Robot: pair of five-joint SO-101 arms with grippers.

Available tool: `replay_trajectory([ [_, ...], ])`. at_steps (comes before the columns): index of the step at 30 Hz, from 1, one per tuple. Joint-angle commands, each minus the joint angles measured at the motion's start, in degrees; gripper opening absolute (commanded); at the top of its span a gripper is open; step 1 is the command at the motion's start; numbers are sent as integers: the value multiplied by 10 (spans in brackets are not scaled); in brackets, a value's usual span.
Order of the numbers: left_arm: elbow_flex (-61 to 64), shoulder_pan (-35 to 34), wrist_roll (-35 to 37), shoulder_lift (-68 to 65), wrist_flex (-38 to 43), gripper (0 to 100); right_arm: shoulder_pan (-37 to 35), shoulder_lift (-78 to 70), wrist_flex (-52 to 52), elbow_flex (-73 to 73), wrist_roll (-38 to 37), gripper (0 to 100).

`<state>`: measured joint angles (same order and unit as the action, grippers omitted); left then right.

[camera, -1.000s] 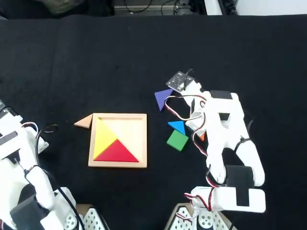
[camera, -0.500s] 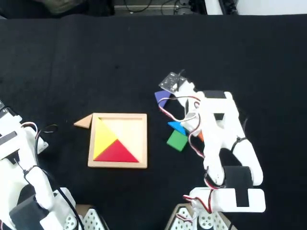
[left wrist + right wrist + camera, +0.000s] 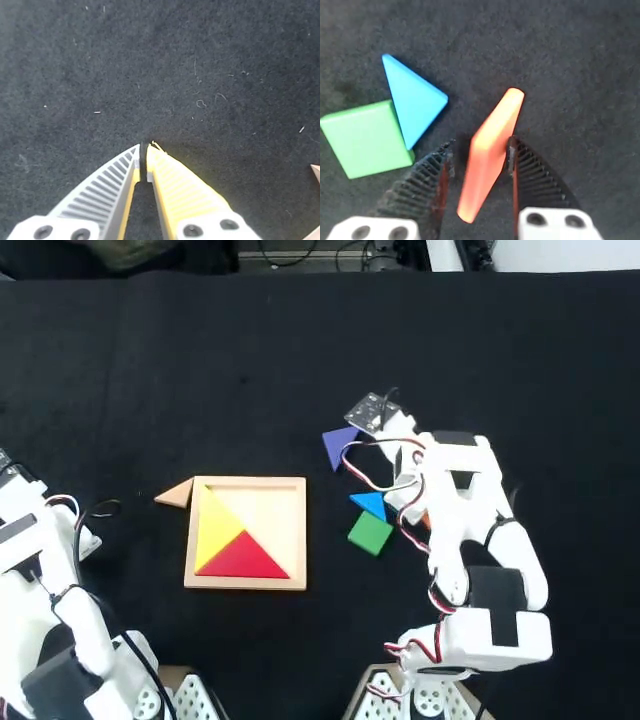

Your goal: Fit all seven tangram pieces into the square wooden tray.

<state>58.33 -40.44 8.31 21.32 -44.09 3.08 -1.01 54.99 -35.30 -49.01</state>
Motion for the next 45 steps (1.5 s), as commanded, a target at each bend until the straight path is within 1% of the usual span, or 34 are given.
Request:
replay_trajectory([
  [1,-4,7,1,11,8,30,12,0,-6,5,-9,156],
  [4,-4,7,1,11,8,30,12,0,-5,-1,-28,155],
  [7,-4,7,1,11,8,30,12,0,-5,-3,-31,148],
  [9,-4,7,1,11,8,30,12,0,-6,-2,-32,102],
  [11,-4,7,1,11,8,30,11,0,-17,-6,-48,63],
  [20,-4,7,1,11,8,30,15,-32,-38,2,-58,77],
  [24,-4,7,1,11,8,30,24,-29,-37,15,-58,16],
  [26,-4,7,1,11,8,30,26,-23,-17,33,-56,11],
  [29,-4,7,1,11,8,30,27,9,70,80,-54,11],
  [30,-4,7,1,11,8,30,25,28,105,100,-42,11],
  [33,-4,7,1,11,8,30,-6,87,191,150,21,11],
  [35,-4,7,1,11,8,30,-49,118,211,150,81,11],
  [38,-4,7,1,12,8,30,-127,140,201,124,190,11],
  [45,-4,7,1,12,8,30,-303,138,154,119,510,11],
])
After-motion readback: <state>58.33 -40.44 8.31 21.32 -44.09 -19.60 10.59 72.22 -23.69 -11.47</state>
